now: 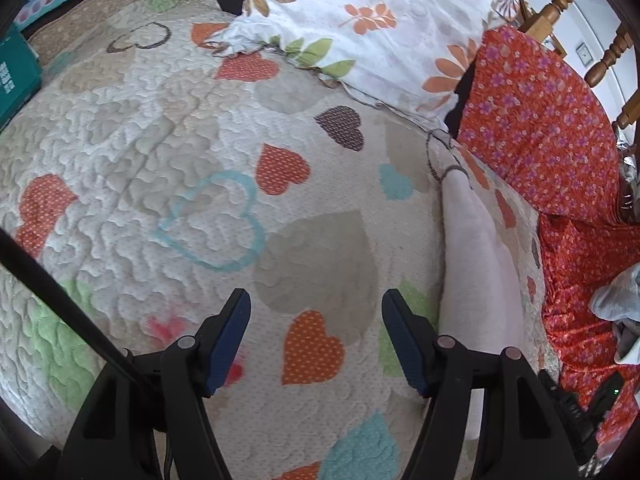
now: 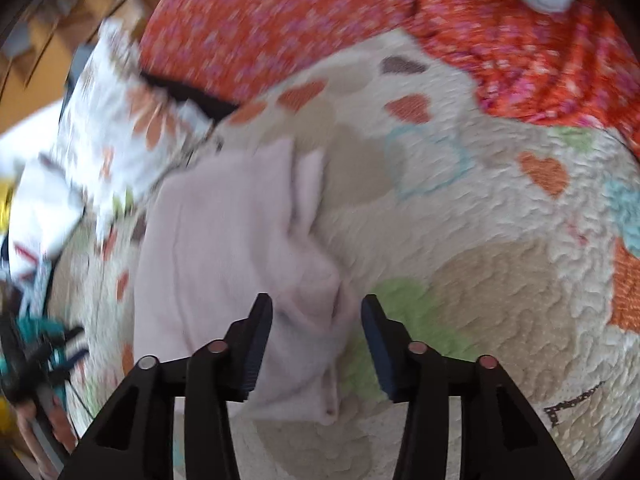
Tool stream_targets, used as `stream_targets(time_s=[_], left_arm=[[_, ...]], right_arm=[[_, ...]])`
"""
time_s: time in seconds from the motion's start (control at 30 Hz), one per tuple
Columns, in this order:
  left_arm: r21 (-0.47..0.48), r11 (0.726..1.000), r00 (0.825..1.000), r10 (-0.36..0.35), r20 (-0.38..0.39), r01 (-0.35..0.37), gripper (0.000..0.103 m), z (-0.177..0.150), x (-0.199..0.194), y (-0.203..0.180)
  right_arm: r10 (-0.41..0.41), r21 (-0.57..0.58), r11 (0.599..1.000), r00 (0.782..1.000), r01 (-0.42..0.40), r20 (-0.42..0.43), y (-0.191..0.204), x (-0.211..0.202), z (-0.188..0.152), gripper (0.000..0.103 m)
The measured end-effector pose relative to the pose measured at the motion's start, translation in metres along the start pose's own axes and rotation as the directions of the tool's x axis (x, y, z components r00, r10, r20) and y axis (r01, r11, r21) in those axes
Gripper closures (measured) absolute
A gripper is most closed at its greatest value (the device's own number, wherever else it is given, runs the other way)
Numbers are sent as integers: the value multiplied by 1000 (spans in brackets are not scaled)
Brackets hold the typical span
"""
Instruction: Fold small clothes
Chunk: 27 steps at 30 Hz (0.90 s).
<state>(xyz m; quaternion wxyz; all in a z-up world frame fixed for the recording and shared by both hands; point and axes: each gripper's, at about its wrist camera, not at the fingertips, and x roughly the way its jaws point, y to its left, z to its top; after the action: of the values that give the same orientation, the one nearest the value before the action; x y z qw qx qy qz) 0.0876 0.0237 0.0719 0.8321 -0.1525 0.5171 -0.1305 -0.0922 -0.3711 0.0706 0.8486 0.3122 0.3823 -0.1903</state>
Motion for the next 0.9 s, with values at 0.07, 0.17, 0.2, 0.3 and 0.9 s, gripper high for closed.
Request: stream_targets(time_s=[0.07,0.17,0.2,0.3,0.9], left_arm=[[4,1000,1000,11,7,-11,36,0,-1,3],[11,1000,1000,20,7,-20,35,-2,-2,5],[13,1000,1000,22,3,-22,35,-3,-1,5],[29,999,999,35,-12,-35,35,-7,3,5],[168,976,981,158,-111,-138,31,-38,43,6]], right_arm=[[-5,15,1000,1000,5,13,-2,-3,2,50],[-23,-10,1000,1000,23,20,4,-2,1,50],[-34,-25,999,999,35,25,7,-2,0,50],[-87,-78,993,994,92,68,19,-4,-3,50],[-163,-384,910,986,157,17,73,30,-41,39]])
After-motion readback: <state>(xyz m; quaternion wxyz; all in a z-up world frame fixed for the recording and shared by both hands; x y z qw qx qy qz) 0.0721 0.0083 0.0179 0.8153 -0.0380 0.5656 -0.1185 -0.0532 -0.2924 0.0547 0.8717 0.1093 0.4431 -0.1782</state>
